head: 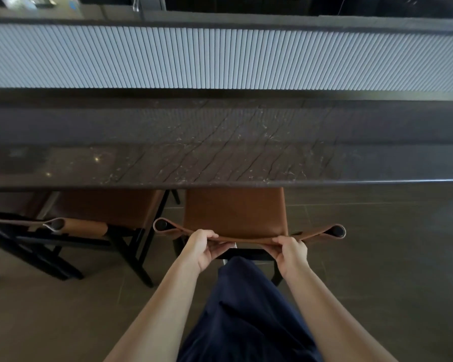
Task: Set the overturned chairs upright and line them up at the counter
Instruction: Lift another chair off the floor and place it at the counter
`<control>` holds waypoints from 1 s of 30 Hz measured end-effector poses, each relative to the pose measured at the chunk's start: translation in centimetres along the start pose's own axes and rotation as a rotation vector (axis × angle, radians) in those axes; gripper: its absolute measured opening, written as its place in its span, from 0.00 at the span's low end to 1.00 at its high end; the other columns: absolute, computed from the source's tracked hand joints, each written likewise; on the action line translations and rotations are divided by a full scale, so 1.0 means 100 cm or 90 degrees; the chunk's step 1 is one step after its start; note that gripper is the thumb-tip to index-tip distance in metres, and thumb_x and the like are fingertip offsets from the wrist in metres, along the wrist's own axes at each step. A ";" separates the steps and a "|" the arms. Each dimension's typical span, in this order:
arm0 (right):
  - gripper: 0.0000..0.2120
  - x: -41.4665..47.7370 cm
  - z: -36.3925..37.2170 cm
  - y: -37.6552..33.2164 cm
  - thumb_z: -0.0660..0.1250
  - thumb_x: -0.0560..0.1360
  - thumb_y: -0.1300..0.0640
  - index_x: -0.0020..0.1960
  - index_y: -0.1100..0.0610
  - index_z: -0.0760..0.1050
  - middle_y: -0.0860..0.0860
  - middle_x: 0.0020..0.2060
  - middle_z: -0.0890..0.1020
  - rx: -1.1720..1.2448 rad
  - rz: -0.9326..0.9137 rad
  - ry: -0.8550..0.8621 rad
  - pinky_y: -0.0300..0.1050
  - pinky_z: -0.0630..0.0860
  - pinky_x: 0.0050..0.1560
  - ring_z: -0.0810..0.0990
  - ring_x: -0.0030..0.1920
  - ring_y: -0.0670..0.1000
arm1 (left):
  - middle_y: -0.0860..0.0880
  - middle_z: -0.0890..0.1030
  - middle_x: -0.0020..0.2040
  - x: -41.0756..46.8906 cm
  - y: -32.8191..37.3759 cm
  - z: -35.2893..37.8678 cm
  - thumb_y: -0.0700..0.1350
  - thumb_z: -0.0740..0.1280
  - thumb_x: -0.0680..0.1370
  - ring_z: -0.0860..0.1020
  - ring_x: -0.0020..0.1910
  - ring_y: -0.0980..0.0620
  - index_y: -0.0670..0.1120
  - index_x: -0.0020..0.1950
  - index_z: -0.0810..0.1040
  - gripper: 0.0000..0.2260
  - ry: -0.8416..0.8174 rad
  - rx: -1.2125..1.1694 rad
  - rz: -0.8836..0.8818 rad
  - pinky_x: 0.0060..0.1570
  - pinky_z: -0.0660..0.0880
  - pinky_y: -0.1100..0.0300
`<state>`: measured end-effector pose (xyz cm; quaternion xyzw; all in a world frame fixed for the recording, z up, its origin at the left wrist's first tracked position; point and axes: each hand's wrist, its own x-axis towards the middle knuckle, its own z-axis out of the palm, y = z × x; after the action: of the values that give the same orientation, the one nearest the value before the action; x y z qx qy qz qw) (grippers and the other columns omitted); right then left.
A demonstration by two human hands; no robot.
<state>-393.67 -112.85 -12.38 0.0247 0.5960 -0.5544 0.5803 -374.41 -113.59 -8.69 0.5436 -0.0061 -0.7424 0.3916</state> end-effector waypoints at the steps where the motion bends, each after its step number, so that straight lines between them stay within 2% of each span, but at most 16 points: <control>1: 0.11 0.002 0.001 0.002 0.58 0.74 0.78 0.47 0.64 0.68 0.63 0.45 0.77 0.015 0.000 0.001 0.51 0.81 0.29 0.81 0.42 0.61 | 0.30 0.75 0.55 -0.001 0.003 0.000 0.31 0.55 0.79 0.79 0.44 0.34 0.33 0.56 0.69 0.08 -0.007 0.006 0.006 0.33 0.82 0.51; 3: 0.11 0.006 0.001 0.006 0.59 0.74 0.78 0.49 0.64 0.68 0.64 0.48 0.78 0.029 0.005 -0.007 0.52 0.82 0.29 0.82 0.44 0.63 | 0.29 0.76 0.58 0.000 0.006 -0.003 0.31 0.55 0.80 0.80 0.46 0.34 0.32 0.58 0.69 0.09 -0.025 0.020 0.011 0.34 0.82 0.51; 6: 0.11 0.012 0.001 0.011 0.59 0.75 0.78 0.50 0.64 0.69 0.64 0.49 0.78 0.035 0.020 -0.017 0.52 0.82 0.31 0.82 0.45 0.63 | 0.28 0.74 0.63 0.006 0.009 -0.005 0.31 0.56 0.80 0.78 0.55 0.32 0.31 0.63 0.69 0.13 -0.030 0.029 0.015 0.38 0.82 0.50; 9: 0.11 0.021 0.012 0.015 0.59 0.75 0.78 0.51 0.65 0.70 0.65 0.50 0.78 0.040 0.019 -0.035 0.54 0.82 0.33 0.82 0.46 0.63 | 0.28 0.74 0.63 0.017 0.018 -0.007 0.32 0.56 0.80 0.77 0.60 0.31 0.32 0.63 0.70 0.13 -0.033 0.029 0.024 0.38 0.83 0.49; 13: 0.13 0.032 0.040 0.021 0.60 0.75 0.77 0.56 0.66 0.69 0.63 0.49 0.77 0.007 0.009 -0.048 0.52 0.81 0.36 0.81 0.44 0.61 | 0.30 0.76 0.59 0.037 0.038 -0.018 0.33 0.56 0.80 0.80 0.50 0.32 0.32 0.61 0.70 0.11 -0.012 0.008 0.020 0.41 0.82 0.46; 17: 0.12 0.044 0.056 0.019 0.61 0.76 0.76 0.56 0.66 0.69 0.63 0.48 0.78 -0.035 0.005 -0.060 0.52 0.81 0.41 0.82 0.40 0.58 | 0.29 0.78 0.56 0.054 0.048 -0.024 0.33 0.57 0.80 0.81 0.49 0.33 0.30 0.64 0.70 0.13 -0.020 -0.002 0.007 0.36 0.82 0.48; 20: 0.08 0.051 0.057 0.009 0.62 0.77 0.74 0.54 0.66 0.70 0.62 0.47 0.79 -0.070 0.023 -0.078 0.48 0.82 0.34 0.85 0.34 0.56 | 0.29 0.80 0.53 0.063 0.051 -0.021 0.32 0.58 0.79 0.83 0.45 0.33 0.30 0.63 0.70 0.13 -0.021 -0.004 0.004 0.32 0.82 0.51; 23: 0.07 0.055 0.056 0.004 0.62 0.78 0.72 0.54 0.67 0.71 0.63 0.42 0.82 -0.101 0.055 -0.090 0.48 0.82 0.31 0.86 0.33 0.58 | 0.30 0.81 0.47 0.071 0.056 -0.018 0.32 0.58 0.79 0.84 0.41 0.34 0.31 0.62 0.71 0.12 -0.011 -0.001 -0.001 0.31 0.81 0.51; 25: 0.07 0.057 0.056 0.004 0.62 0.78 0.72 0.55 0.68 0.72 0.63 0.40 0.82 -0.111 0.061 -0.088 0.48 0.82 0.31 0.86 0.33 0.58 | 0.30 0.82 0.45 0.074 0.058 -0.018 0.32 0.58 0.79 0.84 0.41 0.35 0.31 0.60 0.72 0.11 -0.005 0.008 -0.005 0.31 0.81 0.51; 30: 0.08 0.061 0.058 0.003 0.63 0.78 0.71 0.57 0.67 0.71 0.64 0.45 0.81 -0.142 0.058 -0.073 0.49 0.82 0.31 0.86 0.35 0.57 | 0.31 0.82 0.47 0.077 0.058 -0.021 0.35 0.59 0.80 0.84 0.45 0.36 0.31 0.58 0.74 0.10 0.008 0.051 -0.012 0.38 0.83 0.50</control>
<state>-391.59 -120.49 -15.22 -0.0443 0.6180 -0.4584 0.6371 -370.14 -121.30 -13.24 0.5633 -0.0286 -0.7419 0.3626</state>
